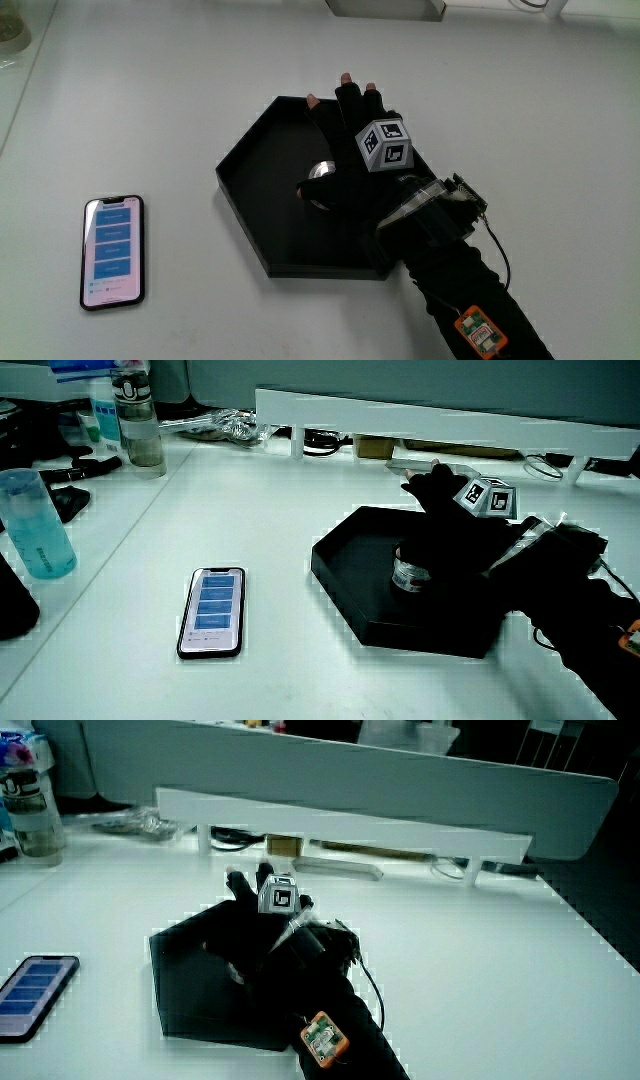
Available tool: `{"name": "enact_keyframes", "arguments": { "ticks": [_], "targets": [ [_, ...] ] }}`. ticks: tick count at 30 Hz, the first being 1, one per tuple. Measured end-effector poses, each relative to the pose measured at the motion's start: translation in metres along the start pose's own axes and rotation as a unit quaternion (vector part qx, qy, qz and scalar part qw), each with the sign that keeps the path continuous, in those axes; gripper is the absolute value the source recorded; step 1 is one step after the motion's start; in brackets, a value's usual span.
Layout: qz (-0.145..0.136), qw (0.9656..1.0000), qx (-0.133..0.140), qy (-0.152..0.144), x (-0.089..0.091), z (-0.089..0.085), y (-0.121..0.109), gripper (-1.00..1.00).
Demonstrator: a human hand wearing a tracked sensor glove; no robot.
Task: Pick paper clip from plate
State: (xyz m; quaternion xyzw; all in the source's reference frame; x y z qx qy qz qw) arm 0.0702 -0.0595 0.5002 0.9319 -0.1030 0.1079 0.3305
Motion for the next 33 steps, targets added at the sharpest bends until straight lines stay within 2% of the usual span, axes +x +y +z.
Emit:
{"name": "enact_keyframes", "arguments": {
  "ticks": [4, 5, 6, 7, 8, 9, 10, 11, 12, 13, 14, 15, 16, 17, 18, 19, 21, 22, 23, 25, 26, 27, 28, 29, 30, 31, 33],
  "targets": [
    [-0.017, 0.9985, -0.047, -0.024, 0.0, -0.007, 0.008, 0.0],
    [-0.022, 0.9962, -0.078, -0.032, -0.001, -0.01, 0.012, 0.0],
    [-0.022, 0.9945, -0.095, -0.038, -0.001, -0.012, 0.013, 0.0],
    [-0.021, 0.9944, -0.096, -0.038, -0.001, -0.014, 0.015, 0.0],
    [-0.025, 0.9922, -0.116, -0.039, 0.0, -0.016, 0.018, 0.0],
    [-0.022, 0.9912, -0.123, -0.043, -0.001, -0.018, 0.019, 0.0],
    [-0.033, 0.9895, -0.129, -0.056, -0.001, -0.02, 0.021, 0.0],
    [-0.034, 0.9885, -0.134, -0.061, -0.001, -0.02, 0.023, 0.07],
    [-0.027, 0.9853, -0.158, -0.058, -0.002, -0.021, 0.025, 0.13],
    [-0.03, 0.9851, -0.157, -0.062, -0.002, -0.021, 0.026, 0.2],
    [-0.039, 0.9825, -0.169, -0.068, -0.001, -0.024, 0.029, 0.27],
    [-0.023, 0.9805, -0.187, -0.056, -0.001, -0.025, 0.03, 0.33],
    [-0.024, 0.9791, -0.197, -0.046, 0.001, -0.027, 0.032, 0.4],
    [-0.021, 0.9829, -0.18, -0.03, 0.003, -0.028, 0.033, 0.47],
    [-0.019, 0.9844, -0.175, -0.006, 0.004, -0.028, 0.032, 0.53],
    [-0.018, 0.9889, -0.147, -0.001, 0.004, -0.026, 0.03, 0.6],
    [-0.007, 0.9906, -0.136, -0.004, 0.002, -0.026, 0.031, 0.73],
    [-0.012, 0.9894, -0.145, 0.001, 0.005, -0.029, 0.035, 0.8],
    [-0.01, 0.9917, -0.128, 0.001, 0.003, -0.025, 0.032, 0.87],
    [-0.012, 0.9908, -0.135, -0.001, 0.003, -0.026, 0.034, 1.0],
    [-0.01, 0.992, -0.126, -0.002, 0.003, -0.025, 0.033, 1.0],
    [-0.007, 0.9909, -0.135, 0.005, 0.004, -0.026, 0.034, 1.0],
    [-0.012, 0.9918, -0.127, 0.001, 0.005, -0.025, 0.033, 1.0],
    [-0.005, 0.9919, -0.127, 0.007, 0.005, -0.025, 0.033, 1.0],
    [-0.008, 0.9908, -0.135, 0.008, 0.005, -0.026, 0.034, 1.0],
    [-0.007, 0.9914, -0.13, 0.003, 0.005, -0.026, 0.033, 1.0],
    [-0.007, 0.9909, -0.134, 0.009, 0.005, -0.026, 0.033, 1.0]
  ]
}}
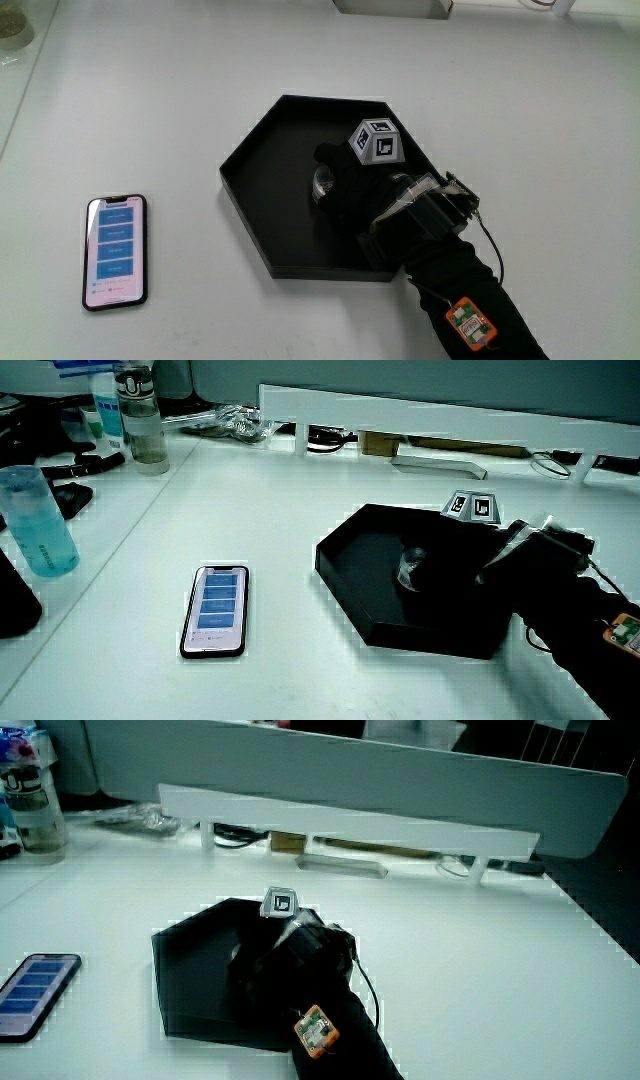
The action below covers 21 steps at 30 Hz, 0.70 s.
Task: Pick paper clip from plate
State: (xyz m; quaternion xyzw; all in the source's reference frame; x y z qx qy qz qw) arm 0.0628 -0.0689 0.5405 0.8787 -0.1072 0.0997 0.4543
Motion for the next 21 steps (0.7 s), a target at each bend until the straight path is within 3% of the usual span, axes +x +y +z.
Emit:
{"name": "enact_keyframes", "arguments": {
  "ticks": [9, 13, 14, 17, 20, 21],
  "targets": [
    [0.003, 0.9999, 0.011, -0.001, 0.002, 0.005, -0.004, 1.0],
    [0.004, 0.9993, 0.037, -0.006, 0.001, 0.018, -0.013, 1.0],
    [0.013, 0.9994, 0.031, -0.003, 0.001, 0.021, -0.015, 1.0],
    [0.014, 0.9989, 0.044, -0.001, 0.004, 0.031, -0.022, 1.0],
    [0.005, 0.9985, 0.053, -0.011, 0.011, 0.04, -0.029, 1.0],
    [0.02, 0.9983, 0.055, 0.003, 0.016, 0.043, -0.031, 1.0]
  ]
}}
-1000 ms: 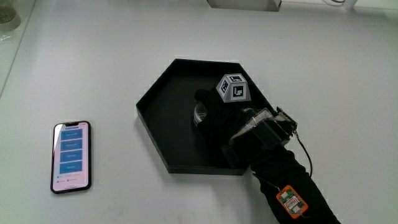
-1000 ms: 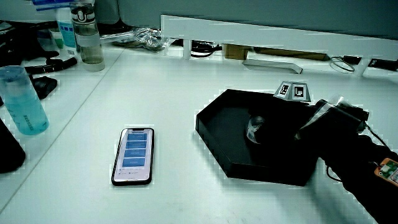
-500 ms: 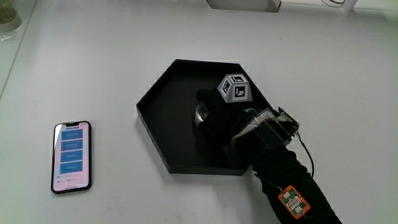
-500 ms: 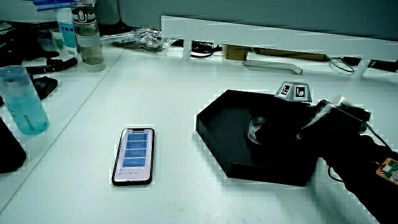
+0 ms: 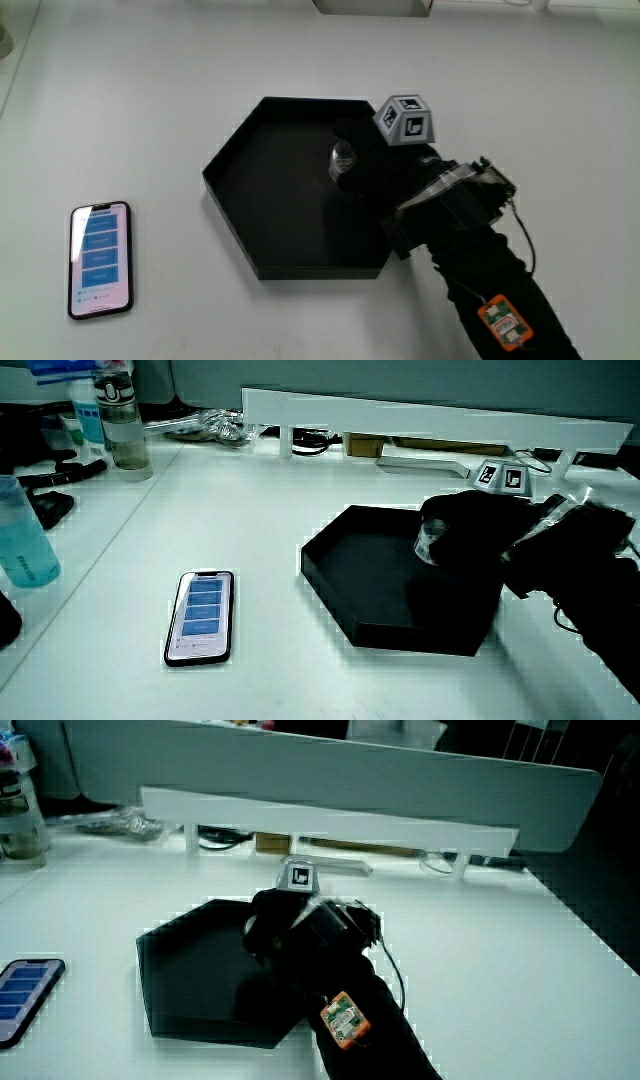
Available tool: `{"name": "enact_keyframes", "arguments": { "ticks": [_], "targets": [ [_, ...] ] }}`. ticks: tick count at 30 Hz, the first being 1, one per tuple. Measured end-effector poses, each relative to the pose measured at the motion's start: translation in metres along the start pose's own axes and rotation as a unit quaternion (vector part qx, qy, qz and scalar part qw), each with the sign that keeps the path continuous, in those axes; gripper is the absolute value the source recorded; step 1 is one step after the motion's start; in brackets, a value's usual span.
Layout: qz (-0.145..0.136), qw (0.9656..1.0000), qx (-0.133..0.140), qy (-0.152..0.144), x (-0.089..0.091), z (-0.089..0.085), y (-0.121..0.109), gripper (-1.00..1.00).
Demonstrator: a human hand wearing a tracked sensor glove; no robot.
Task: Pick paper clip from plate
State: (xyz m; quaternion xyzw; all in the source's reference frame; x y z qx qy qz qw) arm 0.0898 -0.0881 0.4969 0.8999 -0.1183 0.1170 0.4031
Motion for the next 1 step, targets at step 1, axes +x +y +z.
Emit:
{"name": "enact_keyframes", "arguments": {
  "ticks": [1],
  "targets": [
    [0.001, 0.9999, -0.004, 0.012, 0.0046, 0.0037, -0.0033, 1.0]
  ]
}}
